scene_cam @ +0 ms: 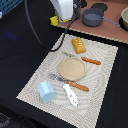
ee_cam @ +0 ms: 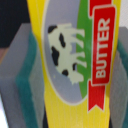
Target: Interact with the objects in diverse but meaningful ways.
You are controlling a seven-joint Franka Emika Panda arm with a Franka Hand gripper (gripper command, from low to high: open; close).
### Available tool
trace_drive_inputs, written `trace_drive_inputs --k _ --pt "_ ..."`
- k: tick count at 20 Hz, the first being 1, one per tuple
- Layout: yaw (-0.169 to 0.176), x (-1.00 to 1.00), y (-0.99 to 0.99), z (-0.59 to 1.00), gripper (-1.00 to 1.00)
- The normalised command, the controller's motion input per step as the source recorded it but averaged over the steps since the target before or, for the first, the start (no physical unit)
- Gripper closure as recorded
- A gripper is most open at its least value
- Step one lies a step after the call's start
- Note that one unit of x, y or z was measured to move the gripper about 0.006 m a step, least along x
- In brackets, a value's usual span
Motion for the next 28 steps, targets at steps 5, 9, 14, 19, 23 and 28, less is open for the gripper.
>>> trace_drive_inputs --k 5,9,14,19,23,28 --pt "0.013 0.42 0.07 -0.32 1.00" --pt "0.017 0.28 0.25 -0.29 1.00" --pt "0.029 0.17 0.31 -0.29 1.00" --pt "0.056 0.00 0.28 -0.31 1.00" --pt "0.067 -0.01 0.22 -0.33 1.00" --pt "0.061 0.00 0.18 -0.30 1.00"
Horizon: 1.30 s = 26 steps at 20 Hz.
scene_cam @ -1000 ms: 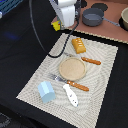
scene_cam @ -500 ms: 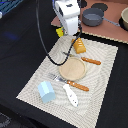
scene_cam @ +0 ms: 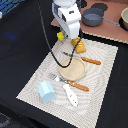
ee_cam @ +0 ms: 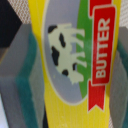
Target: Interact with the objects in diverse but meaningful ways.
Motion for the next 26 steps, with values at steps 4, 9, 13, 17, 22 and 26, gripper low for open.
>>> trace_drive_inputs --k 4,9,13,17,22,26 --pt "0.053 0.00 0.19 -0.21 1.00" --pt "0.011 -0.03 0.04 0.12 -1.00" --pt "0.000 -0.01 0.00 0.60 -1.00" --pt "0.000 0.00 0.00 0.43 -1.00" --pt "0.000 -0.02 -0.04 0.41 -1.00" --pt "-0.017 -0.04 -0.59 0.48 -1.00"
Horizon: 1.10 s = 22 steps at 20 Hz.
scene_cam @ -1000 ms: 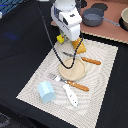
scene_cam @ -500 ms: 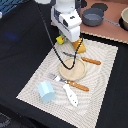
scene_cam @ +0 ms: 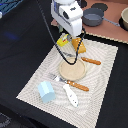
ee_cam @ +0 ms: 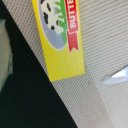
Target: Interact with the objects in diverse but meaningful ways.
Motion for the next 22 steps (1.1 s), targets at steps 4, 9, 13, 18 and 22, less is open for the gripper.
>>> trace_drive_inputs --k 4,9,13,18,22 --pt "-0.048 0.03 -0.84 0.52 -1.00" --pt "-0.016 0.24 -0.84 0.62 -1.00" --pt "-0.040 0.45 -0.73 0.54 -1.00" --pt "-0.042 0.60 -0.66 0.66 -1.00" --pt "-0.069 0.66 -0.53 0.79 -1.00"
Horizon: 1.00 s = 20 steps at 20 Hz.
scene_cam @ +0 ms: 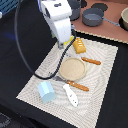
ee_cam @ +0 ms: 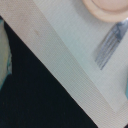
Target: Interact with the objects in diverse but meaningful ways.
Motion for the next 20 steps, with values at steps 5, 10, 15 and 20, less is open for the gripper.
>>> trace_drive_inputs --k 5,10,15,20 --pt "-0.078 0.59 -0.52 0.72 -1.00" --pt "-0.070 0.57 -0.53 0.57 -1.00" --pt "-0.050 0.49 -0.62 0.26 -1.00" --pt "-0.035 0.42 -0.66 0.09 -1.00"
